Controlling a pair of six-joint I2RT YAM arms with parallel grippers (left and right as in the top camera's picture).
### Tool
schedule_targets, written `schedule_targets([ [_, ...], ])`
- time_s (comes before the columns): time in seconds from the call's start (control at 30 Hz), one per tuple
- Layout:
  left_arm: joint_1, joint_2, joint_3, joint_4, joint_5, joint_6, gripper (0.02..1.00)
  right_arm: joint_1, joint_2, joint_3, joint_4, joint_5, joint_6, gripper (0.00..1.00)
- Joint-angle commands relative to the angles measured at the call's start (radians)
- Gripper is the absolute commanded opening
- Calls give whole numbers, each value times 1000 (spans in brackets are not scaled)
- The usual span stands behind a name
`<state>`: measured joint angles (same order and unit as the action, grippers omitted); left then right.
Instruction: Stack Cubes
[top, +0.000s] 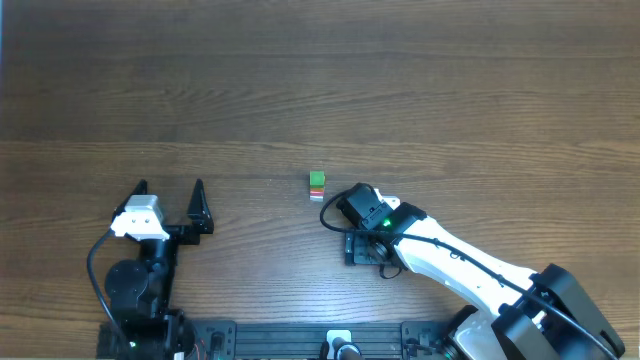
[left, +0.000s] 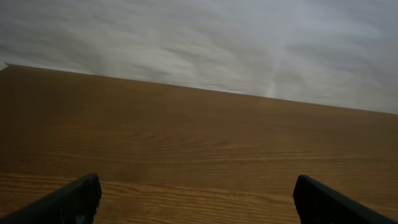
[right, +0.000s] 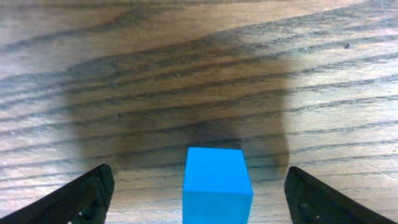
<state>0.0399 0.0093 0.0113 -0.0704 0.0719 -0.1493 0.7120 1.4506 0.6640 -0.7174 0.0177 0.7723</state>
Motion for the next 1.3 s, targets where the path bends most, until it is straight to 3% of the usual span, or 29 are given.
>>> schedule_targets([
  [0.03,4,-6,-5,-1,6,14,1000,-6,6,-6,8,14,10,790],
  [0.33,4,-6,-5,-1,6,14,1000,-6,6,-6,8,29,9,411],
  [0.83,4,-6,-5,-1,6,14,1000,-6,6,-6,2,32,9,318],
  [1.3,4,-6,-5,-1,6,14,1000,-6,5,55,-73,35,16,163],
])
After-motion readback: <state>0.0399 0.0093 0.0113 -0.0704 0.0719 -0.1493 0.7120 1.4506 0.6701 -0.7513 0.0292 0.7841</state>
